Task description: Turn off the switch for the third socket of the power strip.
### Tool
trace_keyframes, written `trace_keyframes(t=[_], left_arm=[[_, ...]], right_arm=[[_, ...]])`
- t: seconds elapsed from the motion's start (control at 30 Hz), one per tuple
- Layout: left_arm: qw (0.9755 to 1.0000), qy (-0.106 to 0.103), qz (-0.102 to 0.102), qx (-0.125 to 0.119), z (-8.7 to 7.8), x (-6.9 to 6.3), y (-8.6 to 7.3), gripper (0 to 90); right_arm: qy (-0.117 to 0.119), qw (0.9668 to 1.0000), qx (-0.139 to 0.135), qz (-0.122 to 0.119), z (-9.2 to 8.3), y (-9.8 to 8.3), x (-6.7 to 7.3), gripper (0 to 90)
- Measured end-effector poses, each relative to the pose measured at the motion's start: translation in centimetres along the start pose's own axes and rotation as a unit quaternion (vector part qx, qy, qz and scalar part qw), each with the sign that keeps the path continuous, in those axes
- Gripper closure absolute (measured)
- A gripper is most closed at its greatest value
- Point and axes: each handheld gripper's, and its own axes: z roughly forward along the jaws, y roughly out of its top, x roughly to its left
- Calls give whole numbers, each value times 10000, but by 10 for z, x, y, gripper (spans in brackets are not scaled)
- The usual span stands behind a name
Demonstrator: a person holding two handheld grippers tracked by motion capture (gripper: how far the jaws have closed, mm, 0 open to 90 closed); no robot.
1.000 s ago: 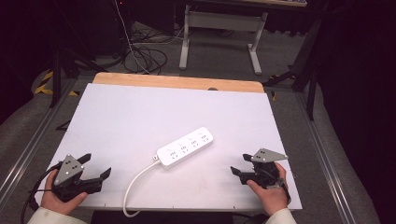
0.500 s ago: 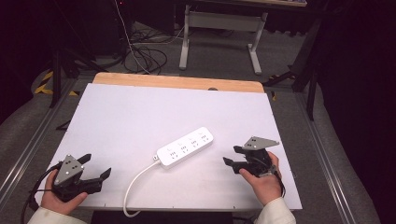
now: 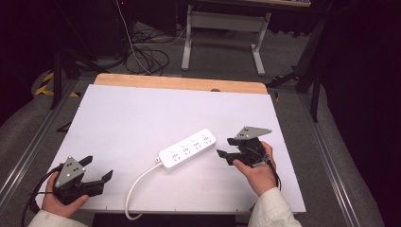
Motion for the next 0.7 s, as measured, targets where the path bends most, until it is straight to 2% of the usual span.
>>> trace_keyframes(t=[0.37,0.7], left_arm=[[10000,-11,-15,0,0,0,0,167],[10000,-23,-23,-12,0,0,0,166]], right_arm=[[34,9999,81,-97,15,18,3,409],[22,9997,125,-216,26,29,7,490]])
